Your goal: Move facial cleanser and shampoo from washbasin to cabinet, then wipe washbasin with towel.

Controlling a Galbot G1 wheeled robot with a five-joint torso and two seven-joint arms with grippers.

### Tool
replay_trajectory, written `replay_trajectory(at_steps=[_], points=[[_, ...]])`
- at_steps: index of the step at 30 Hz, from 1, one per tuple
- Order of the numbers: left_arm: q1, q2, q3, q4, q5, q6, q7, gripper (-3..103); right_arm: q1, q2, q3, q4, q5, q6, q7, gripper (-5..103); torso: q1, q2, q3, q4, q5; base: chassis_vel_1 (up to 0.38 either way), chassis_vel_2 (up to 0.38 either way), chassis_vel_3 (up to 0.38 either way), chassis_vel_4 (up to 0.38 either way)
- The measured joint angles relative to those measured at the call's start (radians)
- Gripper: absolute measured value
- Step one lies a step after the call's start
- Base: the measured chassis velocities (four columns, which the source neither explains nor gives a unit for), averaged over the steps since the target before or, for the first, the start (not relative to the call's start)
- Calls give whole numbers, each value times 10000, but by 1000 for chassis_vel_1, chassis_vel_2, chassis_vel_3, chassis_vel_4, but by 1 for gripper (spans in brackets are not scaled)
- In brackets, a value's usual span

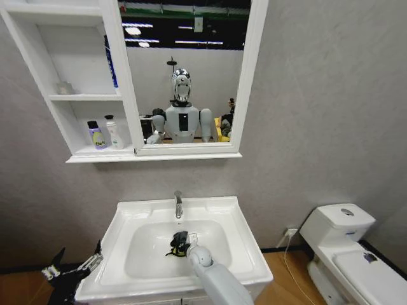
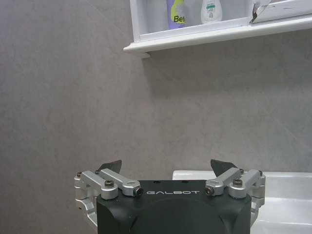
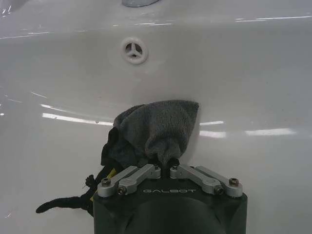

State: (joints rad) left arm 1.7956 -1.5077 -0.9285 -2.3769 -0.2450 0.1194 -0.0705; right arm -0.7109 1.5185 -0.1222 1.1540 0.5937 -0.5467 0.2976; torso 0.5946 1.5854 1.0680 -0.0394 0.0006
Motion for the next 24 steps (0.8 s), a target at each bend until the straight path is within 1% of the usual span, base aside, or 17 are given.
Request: replay_trajectory(at_steps=[2, 3, 5, 10, 13, 18, 24], points=[[0, -1, 0, 0, 0, 0, 0, 100, -25, -109, 75, 120, 42, -40, 65, 3, -1, 0, 0, 0, 0, 0, 0, 0, 0], [0, 0, 0, 0, 0, 0, 0, 100, -46, -226, 153, 238, 89, -86, 147, 3, -1, 0, -1, -8, -9, 0, 0, 0, 0], [0, -1, 0, 0, 0, 0, 0, 100, -78, -391, 228, 415, 180, -156, 258, 3, 0, 0, 0, -9, -6, 0, 0, 0, 0], [0, -1, 0, 0, 0, 0, 0, 100, -81, -405, 267, 461, 200, -195, 321, 3, -1, 0, 0, -11, -8, 0, 0, 0, 0], [0, 0, 0, 0, 0, 0, 0, 100, -57, -259, 249, 349, 152, -194, 334, 3, -1, 1, -1, -14, -11, 0, 0, 0, 0], [1, -1, 0, 0, 0, 0, 0, 100, 15, 165, 1, 12, -10, -70, 183, 3, 0, 0, 0, -5, -7, 0, 0, 0, 0], [0, -1, 0, 0, 0, 0, 0, 100, 96, 403, -184, -171, -63, 33, 78, 3, 0, 0, 1, -6, -7, 0, 0, 0, 0]])
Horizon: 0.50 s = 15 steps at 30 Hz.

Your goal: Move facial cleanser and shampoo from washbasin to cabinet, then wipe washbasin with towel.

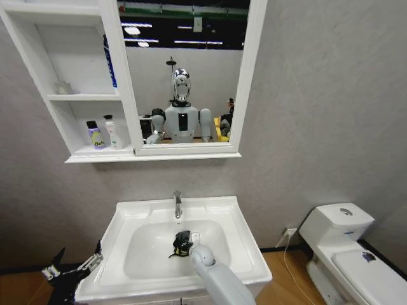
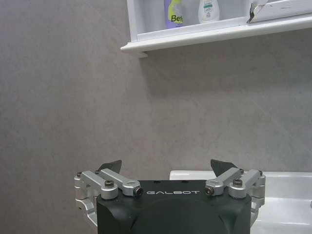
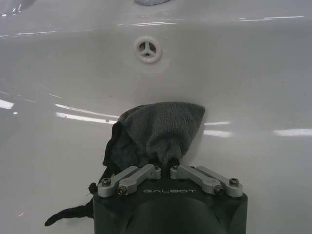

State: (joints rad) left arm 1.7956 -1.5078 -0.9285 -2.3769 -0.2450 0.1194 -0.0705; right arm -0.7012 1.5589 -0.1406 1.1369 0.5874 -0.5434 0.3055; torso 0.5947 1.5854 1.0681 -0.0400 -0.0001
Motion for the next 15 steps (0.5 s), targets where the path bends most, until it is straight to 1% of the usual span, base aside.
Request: replay_trajectory(at_steps=[7, 15], points=[[0, 0, 0, 0, 0, 0, 0, 100, 4, -70, 20, 31, -3, -32, -6, 3, 0, 0, 0, 4, 3, 0, 0, 0, 0], [0, 0, 0, 0, -1, 0, 0, 100, -277, -538, 372, 537, 55, -183, 93, 3, -1, 1, -2, 2, 4, 0, 0, 0, 0]])
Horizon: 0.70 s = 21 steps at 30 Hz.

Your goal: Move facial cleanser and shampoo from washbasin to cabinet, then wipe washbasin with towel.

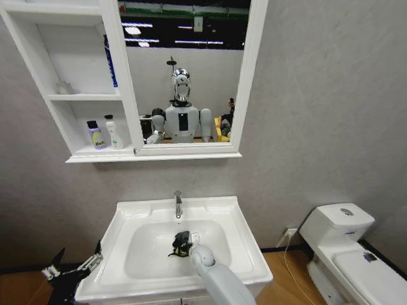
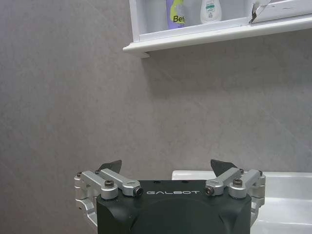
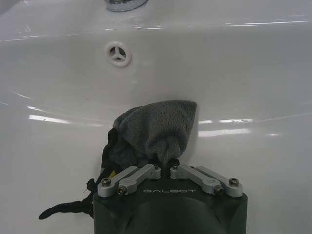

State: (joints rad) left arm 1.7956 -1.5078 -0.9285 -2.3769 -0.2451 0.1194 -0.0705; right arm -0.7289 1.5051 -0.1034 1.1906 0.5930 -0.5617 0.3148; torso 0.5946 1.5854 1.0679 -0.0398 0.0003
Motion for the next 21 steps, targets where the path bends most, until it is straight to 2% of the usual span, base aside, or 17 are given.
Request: replay_trajectory(at_steps=[9, 14, 17, 21], points=[[0, 0, 0, 0, 1, 0, 0, 100, -255, -481, 386, 603, 234, -180, 360, 3, 0, 0, 0, -3, -2, 0, 0, 0, 0], [0, 0, 0, 0, 1, 0, 0, 100, -272, -511, 366, 649, 248, -195, 400, 3, 0, 0, 0, -4, -3, 0, 0, 0, 0], [0, 0, 0, 0, 1, 0, 0, 100, -177, -296, 247, 427, 149, -184, 414, 3, -1, 1, 0, -9, -7, 0, 0, 0, 0], [0, 1, 0, 0, 1, 0, 0, 100, -29, 71, 29, 54, -23, -101, 405, 3, 0, 1, 0, -2, -4, 0, 0, 0, 0]])
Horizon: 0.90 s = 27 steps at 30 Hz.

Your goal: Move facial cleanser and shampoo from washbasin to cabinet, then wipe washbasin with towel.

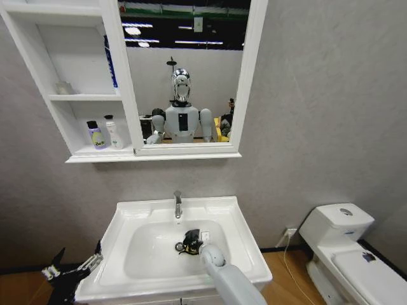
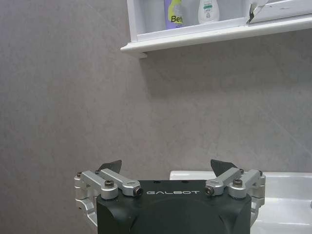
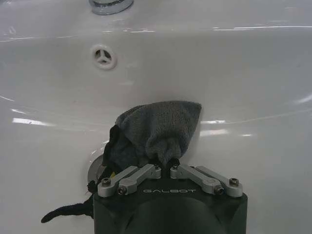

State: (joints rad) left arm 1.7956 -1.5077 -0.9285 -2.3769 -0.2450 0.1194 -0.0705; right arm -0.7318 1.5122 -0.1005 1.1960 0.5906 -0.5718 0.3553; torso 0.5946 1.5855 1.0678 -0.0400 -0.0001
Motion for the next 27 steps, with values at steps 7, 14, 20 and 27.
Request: replay_trajectory(at_steps=[7, 14, 20, 27], points=[[0, -1, 0, 0, 0, 0, 0, 100, 304, 512, -370, -619, -271, 157, -147, 3, 0, 0, 2, -2, -1, 0, 0, 0, 0], [-1, -1, 0, 0, 0, 0, 0, 100, 426, 712, -382, -839, -315, 206, -214, 3, 1, -1, 2, 2, 1, 0, 0, 0, 0], [-1, -1, 0, 0, 0, 0, 0, 100, 271, 315, -225, -513, -243, 161, -246, 3, 0, 0, 2, 5, 6, 0, 0, 0, 0], [0, -1, 1, 0, 0, 0, 0, 100, 4, -166, 82, 76, -36, 48, -35, 3, 0, 0, 1, -2, 3, 0, 0, 0, 0]])
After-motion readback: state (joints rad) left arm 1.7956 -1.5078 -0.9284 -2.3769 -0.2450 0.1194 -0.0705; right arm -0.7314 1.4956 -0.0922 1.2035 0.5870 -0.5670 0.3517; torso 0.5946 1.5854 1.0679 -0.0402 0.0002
